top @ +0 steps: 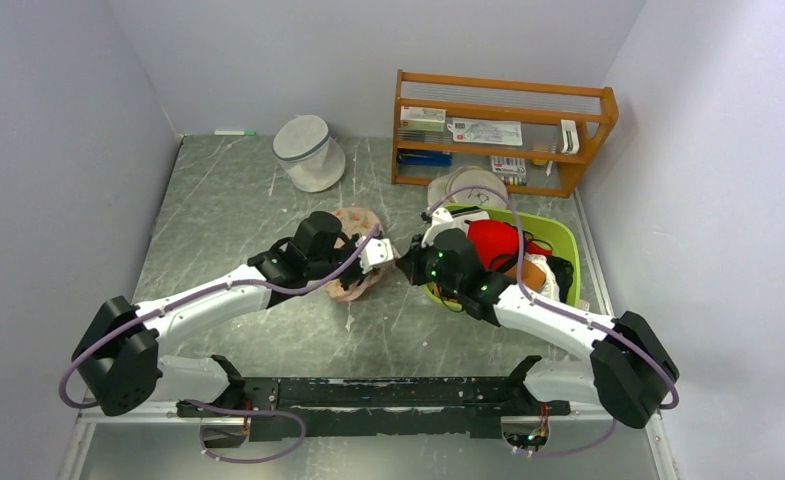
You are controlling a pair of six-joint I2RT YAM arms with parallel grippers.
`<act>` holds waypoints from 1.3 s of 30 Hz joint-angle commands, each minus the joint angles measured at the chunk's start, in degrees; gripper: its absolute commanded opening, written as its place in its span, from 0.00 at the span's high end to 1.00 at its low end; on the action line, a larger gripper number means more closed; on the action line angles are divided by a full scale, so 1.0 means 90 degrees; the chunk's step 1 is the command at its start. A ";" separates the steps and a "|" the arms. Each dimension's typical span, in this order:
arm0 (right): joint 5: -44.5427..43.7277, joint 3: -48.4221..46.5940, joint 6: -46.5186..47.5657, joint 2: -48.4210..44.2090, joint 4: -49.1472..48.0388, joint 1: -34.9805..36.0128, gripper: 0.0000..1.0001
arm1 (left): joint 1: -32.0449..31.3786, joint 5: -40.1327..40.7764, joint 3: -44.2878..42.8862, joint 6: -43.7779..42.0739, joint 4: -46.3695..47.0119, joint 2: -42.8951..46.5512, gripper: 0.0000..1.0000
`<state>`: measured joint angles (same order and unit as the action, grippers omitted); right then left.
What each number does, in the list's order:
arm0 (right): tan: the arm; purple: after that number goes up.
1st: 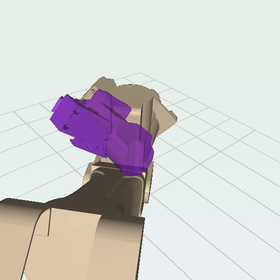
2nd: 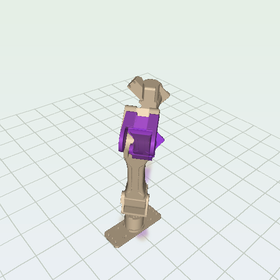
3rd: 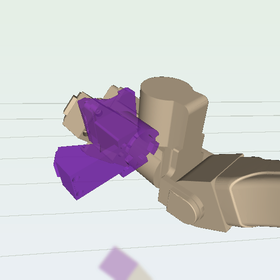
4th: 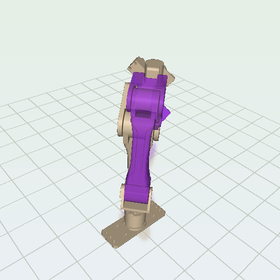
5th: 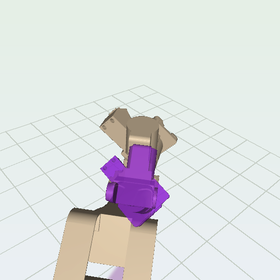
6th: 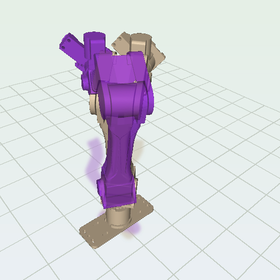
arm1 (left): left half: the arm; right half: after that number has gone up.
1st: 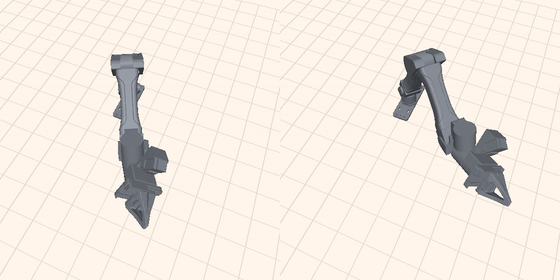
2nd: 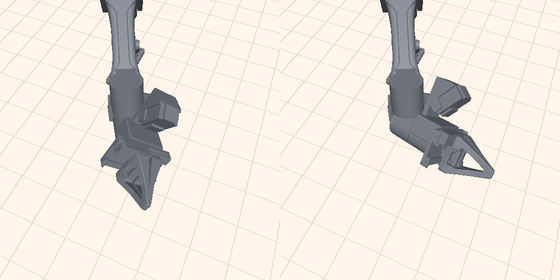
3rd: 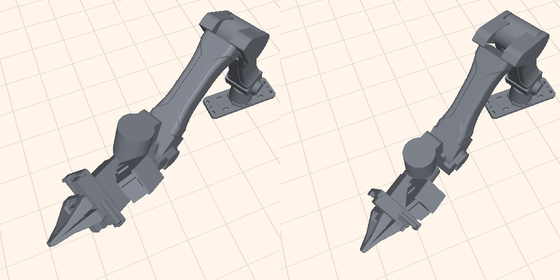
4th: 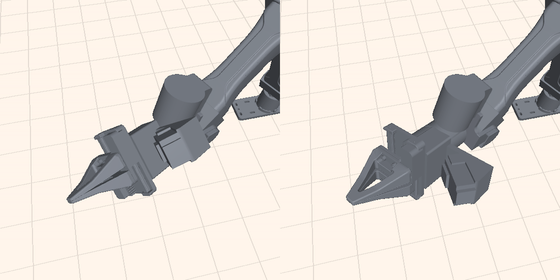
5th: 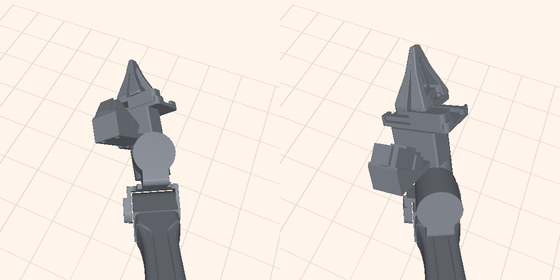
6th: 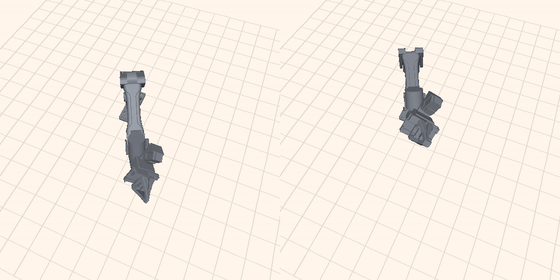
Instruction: Unzip the laundry bag and remove the bra
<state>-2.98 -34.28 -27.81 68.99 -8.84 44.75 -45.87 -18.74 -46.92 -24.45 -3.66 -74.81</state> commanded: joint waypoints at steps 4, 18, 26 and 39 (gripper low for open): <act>0.0333 -0.0319 0.0823 0.0407 -0.0018 -0.1382 1.00 | -0.0110 0.0313 0.0370 -0.0369 0.0324 0.0494 0.93; 0.0727 -0.0175 0.0298 0.0114 -0.0287 -0.0745 1.00 | -0.0111 -0.0911 0.0347 0.0037 0.0209 0.0787 0.29; 0.0174 -0.0401 -0.0035 0.0281 -0.0378 0.0120 1.00 | -0.0103 -0.0197 0.0054 0.0503 0.0300 0.0372 0.21; -0.0185 -0.0588 -0.0030 0.0351 -0.0164 0.0565 1.00 | -0.0104 0.1061 0.0039 0.0154 0.0235 0.0199 0.70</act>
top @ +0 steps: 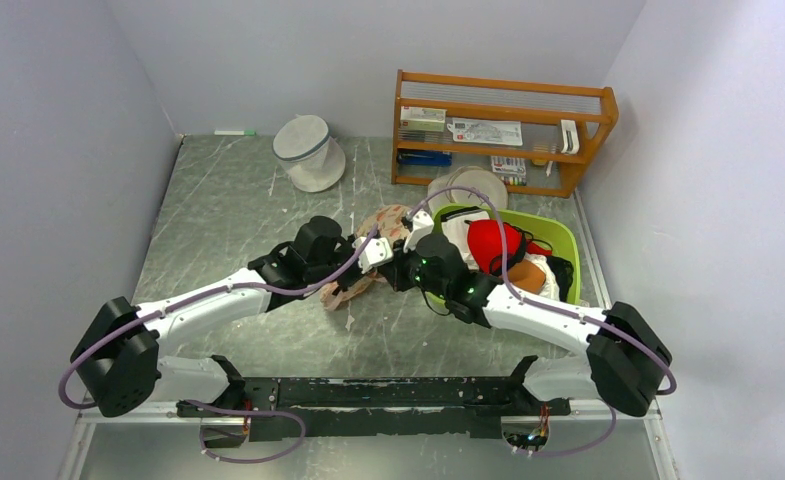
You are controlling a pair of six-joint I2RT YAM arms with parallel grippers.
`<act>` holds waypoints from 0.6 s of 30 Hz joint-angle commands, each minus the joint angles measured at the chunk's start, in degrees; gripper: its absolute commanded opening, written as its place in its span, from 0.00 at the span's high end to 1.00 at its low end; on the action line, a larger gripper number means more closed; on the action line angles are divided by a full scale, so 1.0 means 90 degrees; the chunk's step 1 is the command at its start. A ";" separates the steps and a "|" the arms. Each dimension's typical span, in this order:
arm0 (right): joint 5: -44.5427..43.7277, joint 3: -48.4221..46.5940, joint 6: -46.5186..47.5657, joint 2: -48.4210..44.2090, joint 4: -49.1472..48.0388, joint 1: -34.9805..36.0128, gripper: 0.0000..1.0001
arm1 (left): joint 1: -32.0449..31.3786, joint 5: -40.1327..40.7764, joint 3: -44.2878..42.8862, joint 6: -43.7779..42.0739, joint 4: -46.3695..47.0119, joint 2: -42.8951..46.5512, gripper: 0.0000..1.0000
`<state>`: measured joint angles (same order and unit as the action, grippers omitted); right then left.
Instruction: Unzip the laundry bag and remove the bra
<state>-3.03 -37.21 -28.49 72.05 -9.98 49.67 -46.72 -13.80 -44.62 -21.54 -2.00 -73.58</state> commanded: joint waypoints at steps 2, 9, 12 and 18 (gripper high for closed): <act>-0.0270 -0.0153 0.0099 -0.0047 -0.0094 -0.0008 1.00 | -0.0011 0.0618 -0.0169 -0.0225 0.0051 0.0126 0.81; -0.0024 0.0019 0.0410 -0.0005 -0.0069 -0.0749 1.00 | -0.0013 0.0941 -0.0019 -0.0369 0.0174 0.0329 0.93; 0.0350 -0.0008 0.0591 0.0158 -0.0035 -0.1492 1.00 | -0.0003 0.1038 0.0023 -0.0392 0.0222 0.0416 0.93; 0.0429 -0.0366 0.1032 0.0625 0.0091 -0.2107 1.00 | -0.0011 0.0900 0.0064 -0.0448 0.0147 0.0372 0.93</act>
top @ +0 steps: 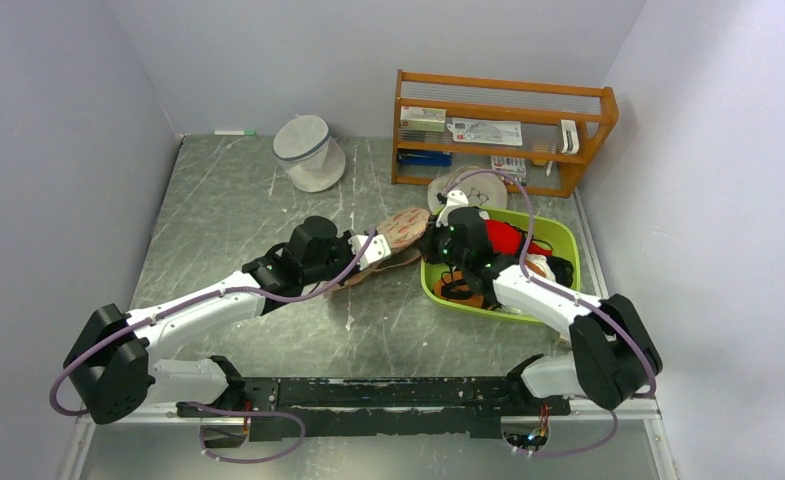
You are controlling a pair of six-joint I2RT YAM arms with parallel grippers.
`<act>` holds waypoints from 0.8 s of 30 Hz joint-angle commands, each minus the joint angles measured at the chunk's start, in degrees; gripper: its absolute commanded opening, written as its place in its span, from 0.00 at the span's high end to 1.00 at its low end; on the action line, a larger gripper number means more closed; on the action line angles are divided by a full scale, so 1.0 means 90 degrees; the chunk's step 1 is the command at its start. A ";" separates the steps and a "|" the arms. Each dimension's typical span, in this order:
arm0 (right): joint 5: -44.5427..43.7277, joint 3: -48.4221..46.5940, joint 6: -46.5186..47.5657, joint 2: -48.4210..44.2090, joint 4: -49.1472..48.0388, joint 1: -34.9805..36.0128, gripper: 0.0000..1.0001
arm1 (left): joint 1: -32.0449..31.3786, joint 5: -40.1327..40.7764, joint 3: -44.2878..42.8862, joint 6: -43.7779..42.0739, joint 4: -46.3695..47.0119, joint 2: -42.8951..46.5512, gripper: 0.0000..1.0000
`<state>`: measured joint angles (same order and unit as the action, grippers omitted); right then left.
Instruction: Unzip the laundry bag and remove the bra
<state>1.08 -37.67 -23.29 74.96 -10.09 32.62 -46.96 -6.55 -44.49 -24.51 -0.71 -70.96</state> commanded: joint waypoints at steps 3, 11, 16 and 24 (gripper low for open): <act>0.0302 -0.0362 0.0460 0.0323 -0.0038 -0.0202 1.00 | 0.0014 -0.0215 -0.0061 -0.0130 -0.0170 0.0015 0.93; 0.0802 -0.0230 -0.0040 0.0265 -0.0395 0.0235 1.00 | 0.0016 -0.1540 -0.0063 0.0217 -0.0270 0.0235 0.29; 0.0679 -0.0205 -0.0298 0.0182 -0.0435 0.0754 1.00 | 0.0016 -0.1356 -0.0014 0.0432 0.0091 0.0187 0.05; 0.0616 -0.0267 -0.0475 0.0262 -0.0532 0.1307 1.00 | 0.0015 -0.0247 -0.0329 0.0476 -0.0072 -0.0499 0.05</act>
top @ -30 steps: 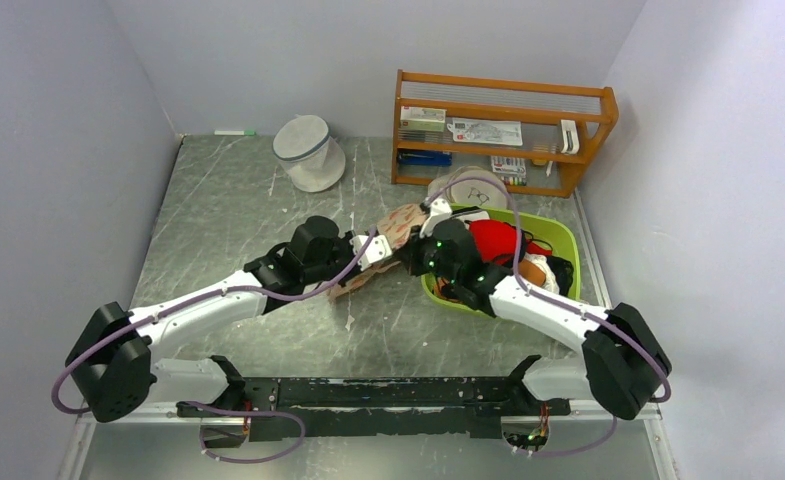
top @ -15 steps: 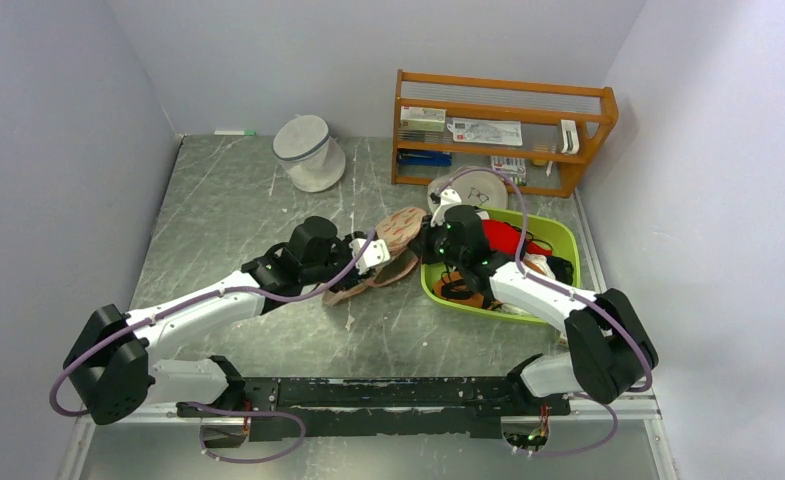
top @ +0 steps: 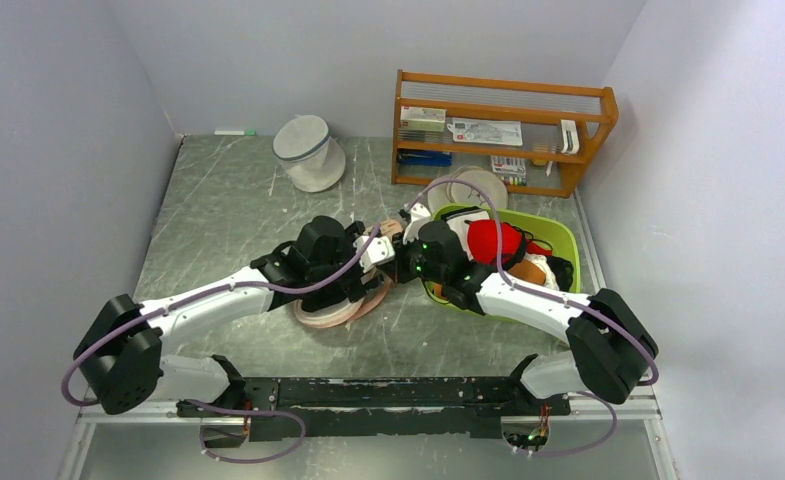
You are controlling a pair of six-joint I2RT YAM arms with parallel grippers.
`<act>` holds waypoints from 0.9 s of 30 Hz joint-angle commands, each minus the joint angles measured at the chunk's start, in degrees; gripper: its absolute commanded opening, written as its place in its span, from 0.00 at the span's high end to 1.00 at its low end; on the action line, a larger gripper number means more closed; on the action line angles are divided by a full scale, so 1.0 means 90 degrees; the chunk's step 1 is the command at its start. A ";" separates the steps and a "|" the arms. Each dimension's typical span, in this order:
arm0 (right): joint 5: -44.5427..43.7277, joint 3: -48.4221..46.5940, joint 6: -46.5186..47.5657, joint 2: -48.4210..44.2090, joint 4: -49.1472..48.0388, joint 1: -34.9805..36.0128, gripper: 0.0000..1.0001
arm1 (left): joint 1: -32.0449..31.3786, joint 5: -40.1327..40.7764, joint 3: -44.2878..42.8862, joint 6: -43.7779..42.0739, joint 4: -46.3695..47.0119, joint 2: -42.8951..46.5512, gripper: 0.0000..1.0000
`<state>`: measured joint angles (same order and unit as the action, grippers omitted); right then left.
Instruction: Unzip the laundry bag and remove the bra
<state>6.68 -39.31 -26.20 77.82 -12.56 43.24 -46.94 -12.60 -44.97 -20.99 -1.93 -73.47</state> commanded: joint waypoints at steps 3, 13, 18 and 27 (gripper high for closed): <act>-0.0008 -0.0051 -0.0187 -0.0085 -0.0262 0.0155 1.00 | 0.0018 0.0259 -0.0302 -0.0020 -0.0021 -0.0324 0.14; -0.0032 -0.0012 -0.0231 -0.0248 -0.0201 0.0176 1.00 | 0.0019 0.0931 -0.0551 -0.0135 -0.0144 -0.0801 0.70; -0.0266 0.0026 -0.0057 -0.0212 -0.0036 0.0103 1.00 | 0.0015 0.1174 -0.0430 -0.0272 -0.0141 -0.0587 0.91; -0.0098 0.0075 0.0614 0.0124 0.0096 -0.1158 1.00 | 0.0010 0.1379 -0.0104 -0.0595 0.0060 -0.0111 0.93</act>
<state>6.33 -38.81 -24.99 76.69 -12.56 38.24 -46.98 -2.98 -47.03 -24.36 -2.79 -77.21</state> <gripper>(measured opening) 0.009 0.091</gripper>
